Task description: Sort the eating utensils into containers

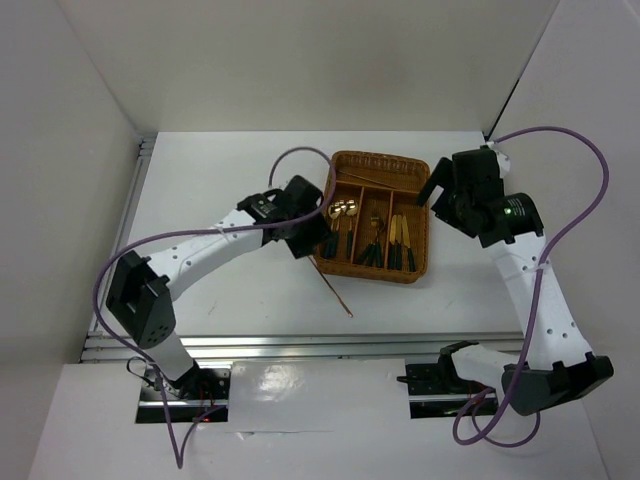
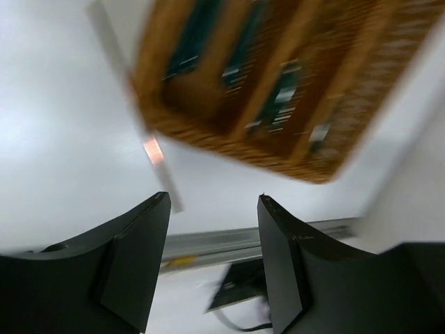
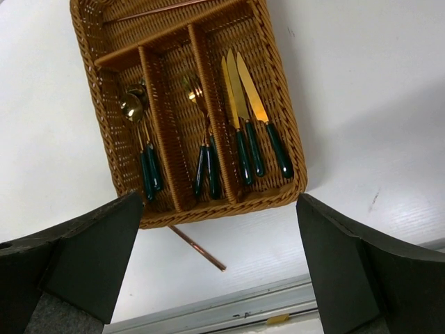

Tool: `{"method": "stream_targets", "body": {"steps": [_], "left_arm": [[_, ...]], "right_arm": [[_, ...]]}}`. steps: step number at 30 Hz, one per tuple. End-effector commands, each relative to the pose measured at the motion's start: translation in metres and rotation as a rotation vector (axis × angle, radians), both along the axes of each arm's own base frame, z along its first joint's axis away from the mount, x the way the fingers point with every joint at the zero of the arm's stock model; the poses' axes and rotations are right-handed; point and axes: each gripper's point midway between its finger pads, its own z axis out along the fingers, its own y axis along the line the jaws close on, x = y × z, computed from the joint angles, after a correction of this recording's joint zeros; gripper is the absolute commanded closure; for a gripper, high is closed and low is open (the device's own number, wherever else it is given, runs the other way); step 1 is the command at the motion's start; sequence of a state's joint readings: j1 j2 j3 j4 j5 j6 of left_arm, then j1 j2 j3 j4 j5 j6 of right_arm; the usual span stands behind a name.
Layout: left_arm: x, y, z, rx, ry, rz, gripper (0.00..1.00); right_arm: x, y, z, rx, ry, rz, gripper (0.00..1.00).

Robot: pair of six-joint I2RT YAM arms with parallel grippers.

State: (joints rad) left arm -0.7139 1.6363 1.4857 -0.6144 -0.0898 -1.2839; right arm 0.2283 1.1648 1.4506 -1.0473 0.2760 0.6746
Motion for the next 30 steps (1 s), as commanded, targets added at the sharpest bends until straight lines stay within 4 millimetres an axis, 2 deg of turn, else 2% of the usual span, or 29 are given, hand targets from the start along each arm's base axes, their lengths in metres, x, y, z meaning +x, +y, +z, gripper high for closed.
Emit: {"method": "stream_targets", "body": {"steps": [1, 2, 5, 7, 11, 12, 13, 16, 21, 27, 30], "left_arm": [[-0.036, 0.020, -0.035, 0.139, 0.127, -0.020, 0.33], [-0.040, 0.019, -0.045, 0.170, 0.147, -0.027, 0.33], [-0.055, 0.007, -0.057, 0.205, 0.173, -0.049, 0.33], [-0.070, 0.002, -0.080, 0.238, 0.225, -0.053, 0.35], [-0.087, -0.007, -0.105, 0.274, 0.282, -0.050, 0.36], [-0.085, -0.006, -0.105, 0.278, 0.274, -0.029, 0.36], [-0.089, -0.002, -0.116, 0.304, 0.285, 0.007, 0.36], [-0.095, 0.004, -0.134, 0.307, 0.285, 0.073, 0.37], [-0.087, -0.001, -0.144, 0.268, 0.265, 0.129, 0.39], [-0.078, -0.027, -0.137, 0.197, 0.211, 0.134, 0.39], [-0.077, -0.034, -0.143, 0.188, 0.236, 0.143, 0.39]], "right_arm": [[0.008, -0.002, 0.004, -0.020, -0.038, 0.006, 0.00], [0.007, -0.003, 0.001, -0.022, -0.029, 0.006, 0.00], [0.009, -0.002, -0.005, -0.031, -0.018, 0.013, 0.00], [0.010, -0.002, -0.011, -0.035, 0.002, 0.013, 0.00], [0.013, 0.000, -0.021, -0.044, 0.048, 0.028, 0.00], [0.013, 0.000, -0.021, -0.044, 0.048, 0.028, 0.00], [0.013, 0.000, -0.021, -0.052, 0.049, 0.035, 0.00], [0.012, -0.003, -0.018, -0.075, 0.049, 0.042, 0.00], [0.012, -0.001, -0.015, -0.072, 0.042, 0.055, 0.00], [0.011, 0.004, -0.023, -0.053, 0.059, 0.079, 0.00], [0.010, 0.004, -0.020, -0.051, 0.050, 0.079, 0.00]]}}
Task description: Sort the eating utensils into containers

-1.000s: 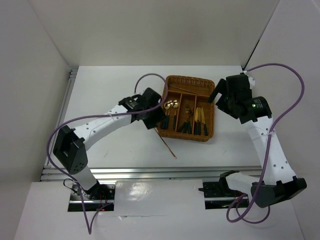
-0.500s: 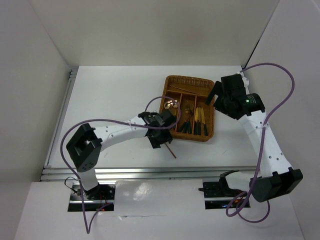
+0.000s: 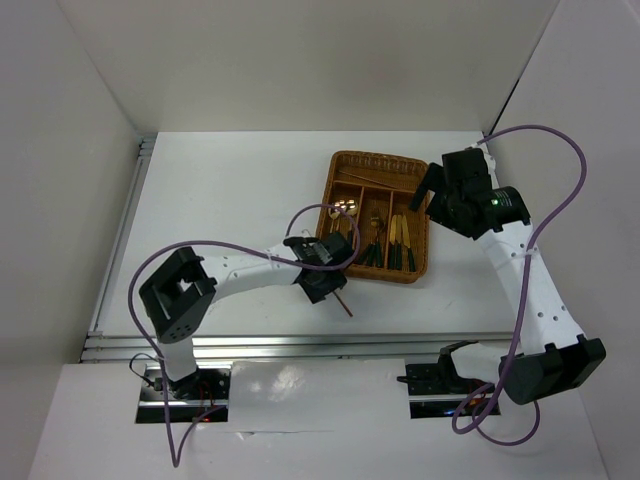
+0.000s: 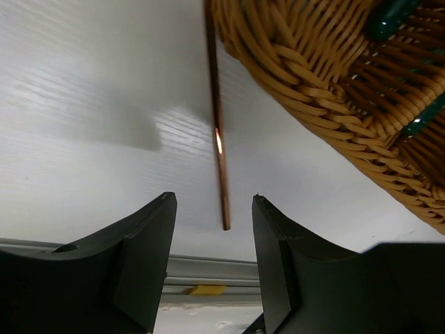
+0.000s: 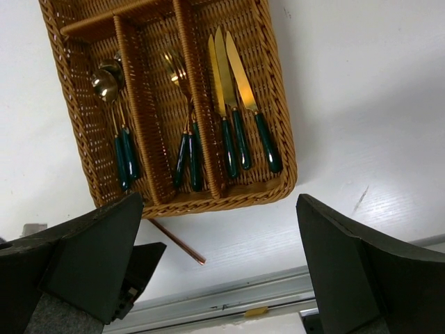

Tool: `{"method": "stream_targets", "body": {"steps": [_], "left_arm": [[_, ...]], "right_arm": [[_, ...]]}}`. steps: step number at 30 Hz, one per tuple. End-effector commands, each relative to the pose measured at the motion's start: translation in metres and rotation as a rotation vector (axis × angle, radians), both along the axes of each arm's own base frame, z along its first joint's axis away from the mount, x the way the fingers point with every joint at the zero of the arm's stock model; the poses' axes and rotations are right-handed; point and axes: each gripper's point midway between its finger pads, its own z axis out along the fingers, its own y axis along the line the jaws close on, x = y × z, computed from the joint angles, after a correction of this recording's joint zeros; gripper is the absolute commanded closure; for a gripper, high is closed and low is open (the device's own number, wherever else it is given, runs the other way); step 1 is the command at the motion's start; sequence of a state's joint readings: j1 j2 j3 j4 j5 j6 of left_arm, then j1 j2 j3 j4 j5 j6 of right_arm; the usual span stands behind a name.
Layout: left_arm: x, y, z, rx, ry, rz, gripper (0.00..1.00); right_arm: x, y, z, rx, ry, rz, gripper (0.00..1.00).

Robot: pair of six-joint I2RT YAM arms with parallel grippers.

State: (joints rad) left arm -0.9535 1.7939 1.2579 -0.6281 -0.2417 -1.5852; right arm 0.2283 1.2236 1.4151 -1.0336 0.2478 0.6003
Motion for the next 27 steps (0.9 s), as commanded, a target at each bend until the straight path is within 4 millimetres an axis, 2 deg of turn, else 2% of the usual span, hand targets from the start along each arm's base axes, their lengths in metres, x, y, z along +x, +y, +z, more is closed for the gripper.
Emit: {"method": "stream_targets", "body": {"steps": [1, 5, 8, 14, 20, 23, 24, 27], "left_arm": [[0.012, -0.017, 0.001, -0.033, -0.017, 0.048, 0.39], [0.010, -0.024, -0.014, -0.007, 0.044, 0.061, 0.41], [0.008, -0.024, -0.018, 0.020, 0.076, 0.070, 0.44], [0.000, -0.015, -0.030, 0.086, 0.138, 0.097, 0.45], [-0.013, -0.010, -0.045, 0.106, 0.197, 0.090, 0.55], [-0.012, -0.007, -0.052, 0.110, 0.211, 0.098, 0.55], [-0.015, -0.003, -0.059, 0.127, 0.222, 0.099, 0.57], [-0.019, -0.001, -0.063, 0.129, 0.234, 0.098, 0.64]], "right_arm": [[0.003, 0.000, 0.008, 0.002, -0.040, 0.008, 0.00], [-0.001, -0.003, 0.010, -0.005, -0.040, 0.002, 0.00], [-0.004, -0.004, 0.011, -0.005, -0.040, 0.002, 0.00], [-0.006, -0.006, 0.006, -0.015, -0.023, -0.004, 0.00], [-0.010, -0.006, 0.004, -0.011, -0.015, -0.010, 0.00], [-0.010, -0.006, 0.004, -0.005, -0.016, -0.017, 0.00], [-0.012, -0.007, 0.003, -0.007, -0.007, -0.017, 0.00], [-0.013, -0.007, 0.005, -0.005, -0.016, -0.017, 0.00]]}}
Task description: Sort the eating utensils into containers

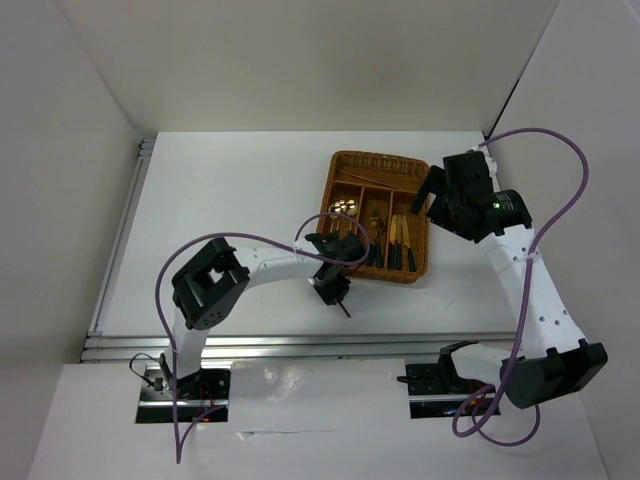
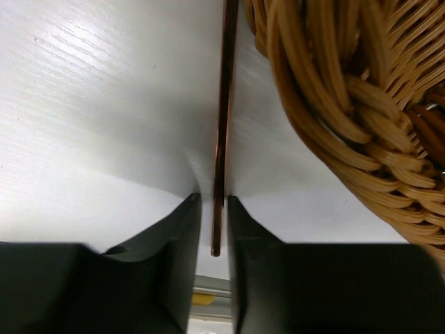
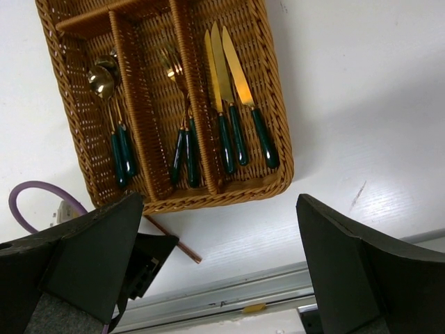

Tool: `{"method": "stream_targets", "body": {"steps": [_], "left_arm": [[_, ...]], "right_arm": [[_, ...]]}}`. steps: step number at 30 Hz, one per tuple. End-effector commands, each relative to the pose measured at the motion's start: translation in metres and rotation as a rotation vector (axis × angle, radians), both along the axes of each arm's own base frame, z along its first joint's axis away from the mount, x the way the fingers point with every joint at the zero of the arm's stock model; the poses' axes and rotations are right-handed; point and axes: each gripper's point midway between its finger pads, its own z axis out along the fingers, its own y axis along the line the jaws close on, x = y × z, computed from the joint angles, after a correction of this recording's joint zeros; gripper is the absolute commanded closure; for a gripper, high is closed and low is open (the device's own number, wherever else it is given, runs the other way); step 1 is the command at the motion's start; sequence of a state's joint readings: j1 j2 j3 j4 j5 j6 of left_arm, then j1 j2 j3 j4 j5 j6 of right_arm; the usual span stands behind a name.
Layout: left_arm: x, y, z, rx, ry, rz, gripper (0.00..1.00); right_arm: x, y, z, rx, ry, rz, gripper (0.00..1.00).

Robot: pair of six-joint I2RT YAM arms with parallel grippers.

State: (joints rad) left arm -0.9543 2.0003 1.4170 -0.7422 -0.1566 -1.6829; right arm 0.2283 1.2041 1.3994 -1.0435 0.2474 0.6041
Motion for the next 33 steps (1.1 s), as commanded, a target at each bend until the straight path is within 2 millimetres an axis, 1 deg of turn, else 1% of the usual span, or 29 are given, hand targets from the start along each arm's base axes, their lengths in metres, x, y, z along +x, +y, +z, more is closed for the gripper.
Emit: {"method": "stream_targets", "body": {"steps": [1, 2, 3, 4, 6, 8, 9, 12, 13, 14, 15, 16, 17, 18, 19, 21, 22, 23, 24, 25, 26, 27, 28, 29, 30, 31, 32, 33], "left_arm": [[-0.012, 0.024, -0.029, 0.084, 0.072, 0.025, 0.67], [-0.012, 0.024, -0.029, 0.084, 0.072, 0.025, 0.72], [-0.016, 0.030, -0.032, 0.104, 0.086, 0.025, 0.79], [-0.016, 0.035, -0.032, 0.106, 0.088, 0.034, 0.83], [-0.019, 0.040, -0.031, 0.116, 0.096, 0.034, 0.83], [-0.023, 0.053, -0.028, 0.145, 0.104, 0.025, 0.83], [-0.020, 0.057, -0.022, 0.134, 0.096, 0.028, 0.83], [-0.026, 0.069, -0.015, 0.145, 0.100, -0.004, 0.83], [-0.024, 0.070, -0.004, 0.129, 0.071, -0.011, 0.83], [-0.024, 0.078, 0.000, 0.141, 0.062, -0.020, 0.84], [-0.022, 0.077, 0.007, 0.125, 0.048, -0.029, 0.85], [-0.020, 0.082, 0.014, 0.138, 0.023, -0.025, 0.85], [-0.017, 0.081, 0.028, 0.114, -0.013, -0.043, 0.85], [-0.016, 0.086, 0.034, 0.112, -0.017, -0.043, 0.85], [-0.013, 0.086, 0.042, 0.111, -0.038, -0.050, 0.85], [0.003, 0.082, 0.070, 0.062, -0.107, -0.069, 0.85], [0.003, 0.083, 0.079, 0.059, -0.113, -0.082, 0.85], [0.012, 0.083, 0.090, 0.050, -0.144, -0.094, 0.85], [0.023, 0.078, 0.109, 0.014, -0.187, -0.092, 0.85], [0.028, 0.079, 0.121, -0.001, -0.208, -0.091, 0.85], [0.035, 0.078, 0.130, -0.008, -0.233, -0.087, 0.85], [0.052, 0.077, 0.151, -0.040, -0.297, -0.082, 0.84], [0.061, 0.075, 0.161, -0.062, -0.323, -0.066, 0.82], [0.071, 0.074, 0.171, -0.086, -0.353, -0.047, 0.82], [0.093, 0.068, 0.191, -0.150, -0.426, -0.027, 0.82], [0.106, 0.065, 0.196, -0.167, -0.457, -0.019, 0.80], [0.118, 0.059, 0.197, -0.190, -0.476, -0.010, 0.79], [0.131, 0.056, 0.201, -0.221, -0.502, 0.005, 0.79]], "right_arm": [[-0.007, -0.006, 0.007, -0.006, -0.022, -0.015, 0.00], [-0.007, -0.006, 0.007, -0.006, -0.022, -0.015, 0.00], [-0.007, -0.006, 0.007, -0.006, -0.022, -0.015, 0.00], [-0.007, -0.006, 0.007, -0.006, -0.022, -0.015, 0.00], [-0.007, -0.005, 0.007, 0.000, -0.023, -0.021, 0.00], [-0.007, -0.005, 0.007, 0.000, -0.023, -0.021, 0.00], [-0.007, -0.005, 0.007, 0.006, -0.024, -0.028, 0.00], [-0.004, -0.004, 0.009, 0.009, -0.034, -0.028, 0.00], [-0.004, -0.004, 0.009, 0.009, -0.034, -0.028, 0.00], [-0.003, -0.004, 0.010, 0.011, -0.043, -0.028, 0.00], [-0.003, -0.004, 0.010, 0.011, -0.043, -0.028, 0.00], [-0.001, -0.004, 0.008, 0.012, -0.046, -0.028, 0.00], [-0.001, -0.002, 0.008, 0.020, -0.044, -0.021, 0.00], [0.001, -0.001, 0.010, 0.022, -0.053, -0.021, 0.00], [0.004, 0.000, 0.006, 0.021, -0.049, -0.021, 0.00], [0.008, 0.002, 0.005, 0.029, -0.050, -0.013, 0.00], [0.011, 0.003, 0.004, 0.029, -0.051, -0.013, 0.00], [0.011, 0.005, 0.004, 0.036, -0.050, -0.007, 0.00], [0.015, 0.006, 0.003, 0.037, -0.053, -0.007, 0.00], [0.018, 0.006, 0.005, 0.040, -0.067, -0.007, 0.00], [0.019, 0.007, 0.002, 0.038, -0.057, -0.007, 0.00], [0.022, 0.007, 0.004, 0.041, -0.070, -0.007, 0.00], [0.025, 0.008, 0.003, 0.041, -0.072, -0.007, 0.00], [0.025, 0.008, 0.003, 0.041, -0.072, -0.007, 0.00], [0.026, 0.006, 0.003, 0.041, -0.075, -0.021, 0.00], [0.027, 0.007, 0.000, 0.039, -0.065, -0.022, 0.00], [0.028, 0.006, 0.000, 0.040, -0.067, -0.035, 0.00], [0.028, 0.006, 0.000, 0.046, -0.068, -0.042, 0.00]]}}
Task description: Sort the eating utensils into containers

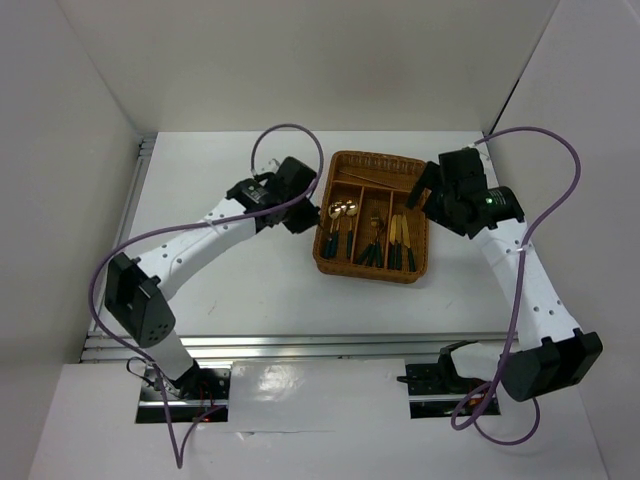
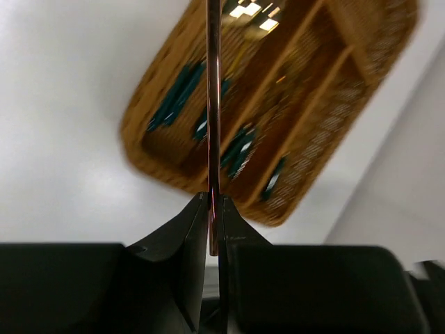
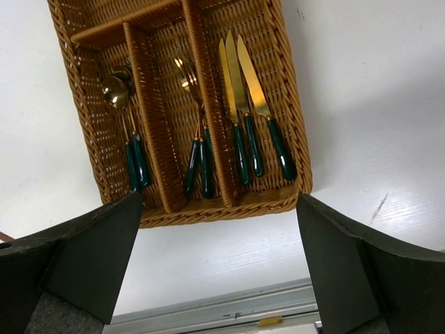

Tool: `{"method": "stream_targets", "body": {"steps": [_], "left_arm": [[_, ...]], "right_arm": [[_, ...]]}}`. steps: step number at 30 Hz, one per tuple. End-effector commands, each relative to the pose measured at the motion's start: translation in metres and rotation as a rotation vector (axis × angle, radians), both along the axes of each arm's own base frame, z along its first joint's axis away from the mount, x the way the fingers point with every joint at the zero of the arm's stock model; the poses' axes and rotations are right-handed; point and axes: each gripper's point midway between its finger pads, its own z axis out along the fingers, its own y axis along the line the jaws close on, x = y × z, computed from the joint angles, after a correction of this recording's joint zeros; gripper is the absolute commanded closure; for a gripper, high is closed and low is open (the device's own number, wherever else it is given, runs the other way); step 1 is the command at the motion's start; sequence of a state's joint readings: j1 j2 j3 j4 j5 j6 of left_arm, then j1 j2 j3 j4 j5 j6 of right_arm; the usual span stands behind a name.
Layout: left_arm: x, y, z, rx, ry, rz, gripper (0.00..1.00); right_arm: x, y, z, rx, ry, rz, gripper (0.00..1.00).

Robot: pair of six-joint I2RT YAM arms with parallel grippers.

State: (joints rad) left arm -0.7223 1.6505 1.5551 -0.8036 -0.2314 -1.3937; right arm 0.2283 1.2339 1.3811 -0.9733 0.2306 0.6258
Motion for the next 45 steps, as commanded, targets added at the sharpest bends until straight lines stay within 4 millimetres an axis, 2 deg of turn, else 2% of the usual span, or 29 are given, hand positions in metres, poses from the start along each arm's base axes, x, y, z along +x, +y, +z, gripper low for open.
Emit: {"method": "stream_targets", "body": {"steps": [1, 3, 4, 5, 7, 9, 10, 11, 12, 13, 14, 15, 16, 17, 20, 21, 22, 24, 26, 29, 31, 32, 35, 36, 37, 38, 39, 41, 45], "left_arm": [[0.055, -0.022, 0.037, -0.124, -0.190, 0.011, 0.77], [0.072, -0.038, 0.040, -0.176, -0.233, 0.012, 0.76], [0.085, -0.048, 0.031, -0.185, -0.243, 0.012, 0.76], [0.096, -0.064, 0.043, -0.248, -0.290, -0.008, 0.76], [0.120, -0.086, 0.030, -0.281, -0.293, 0.002, 0.76], [0.133, -0.106, 0.024, -0.328, -0.280, -0.008, 0.76], [0.144, -0.117, 0.039, -0.374, -0.310, -0.009, 0.76], [0.154, -0.125, 0.019, -0.369, -0.291, -0.002, 0.76], [0.160, -0.130, 0.017, -0.383, -0.297, 0.005, 0.76], [0.172, -0.137, 0.031, -0.427, -0.343, 0.025, 0.76], [0.175, -0.145, 0.032, -0.443, -0.359, 0.031, 0.76], [0.183, -0.150, 0.019, -0.443, -0.356, 0.044, 0.76], [0.191, -0.150, 0.018, -0.448, -0.372, 0.073, 0.76], [0.194, -0.158, 0.026, -0.490, -0.389, 0.092, 0.74], [0.208, -0.168, 0.005, -0.544, -0.399, 0.159, 0.74], [0.209, -0.170, 0.011, -0.570, -0.408, 0.167, 0.74], [0.210, -0.176, -0.006, -0.581, -0.388, 0.198, 0.74], [0.214, -0.188, -0.003, -0.624, -0.421, 0.206, 0.73], [0.215, -0.207, -0.015, -0.644, -0.424, 0.228, 0.70], [0.218, -0.219, -0.020, -0.701, -0.438, 0.270, 0.66], [0.225, -0.218, -0.032, -0.698, -0.457, 0.292, 0.66], [0.225, -0.219, -0.025, -0.711, -0.476, 0.321, 0.63], [0.228, -0.214, -0.037, -0.719, -0.481, 0.363, 0.60], [0.229, -0.215, -0.034, -0.726, -0.486, 0.362, 0.57], [0.228, -0.214, -0.042, -0.702, -0.485, 0.354, 0.53], [0.226, -0.214, -0.021, -0.715, -0.504, 0.334, 0.52], [0.224, -0.213, -0.018, -0.677, -0.527, 0.305, 0.51], [0.221, -0.212, 0.004, -0.671, -0.559, 0.268, 0.44], [0.216, -0.189, 0.033, -0.641, -0.552, 0.162, 0.34]], "right_arm": [[0.010, -0.004, 0.004, 0.004, -0.037, -0.046, 0.00], [0.008, -0.009, 0.003, -0.016, -0.032, -0.062, 0.00], [0.007, -0.011, 0.007, -0.020, -0.046, -0.070, 0.00], [0.003, -0.016, 0.004, -0.043, -0.028, -0.086, 0.00], [-0.003, -0.021, 0.007, -0.053, -0.028, -0.110, 0.00], [-0.006, -0.024, 0.009, -0.055, -0.031, -0.128, 0.00], [-0.010, -0.024, 0.013, -0.041, -0.036, -0.141, 0.00], [-0.016, -0.028, 0.009, -0.051, -0.007, -0.158, 0.00], [-0.019, -0.030, 0.007, -0.055, 0.005, -0.173, 0.00], [-0.022, -0.030, 0.013, -0.041, -0.009, -0.185, 0.00], [-0.030, -0.034, 0.013, -0.047, 0.003, -0.199, 0.00], [-0.033, -0.036, 0.014, -0.053, 0.001, -0.205, 0.00], [-0.034, -0.036, 0.017, -0.043, -0.009, -0.213, 0.00], [-0.040, -0.037, 0.017, -0.043, -0.009, -0.213, 0.00], [-0.047, -0.035, 0.017, -0.024, -0.007, -0.197, 0.00], [-0.048, -0.035, 0.014, -0.027, 0.002, -0.197, 0.00], [-0.050, -0.033, 0.016, -0.014, -0.007, -0.189, 0.00], [-0.051, -0.032, 0.012, -0.011, 0.006, -0.183, 0.00], [-0.054, -0.030, 0.007, -0.009, 0.026, -0.176, 0.00], [-0.055, -0.027, 0.003, 0.001, 0.048, -0.163, 0.00], [-0.055, -0.025, 0.003, 0.008, 0.051, -0.157, 0.00], [-0.055, -0.025, 0.003, 0.002, 0.052, -0.150, 0.00], [-0.060, -0.025, 0.001, 0.000, 0.064, -0.135, 0.00], [-0.060, -0.025, 0.001, 0.000, 0.064, -0.135, 0.00], [-0.061, -0.023, -0.003, 0.004, 0.075, -0.130, 0.00], [-0.060, -0.023, 0.001, 0.010, 0.056, -0.129, 0.00], [-0.061, -0.024, 0.001, 0.001, 0.058, -0.119, 0.00], [-0.058, -0.023, 0.006, 0.009, 0.028, -0.119, 0.00], [-0.052, -0.022, 0.007, 0.008, 0.006, -0.110, 0.00]]}}
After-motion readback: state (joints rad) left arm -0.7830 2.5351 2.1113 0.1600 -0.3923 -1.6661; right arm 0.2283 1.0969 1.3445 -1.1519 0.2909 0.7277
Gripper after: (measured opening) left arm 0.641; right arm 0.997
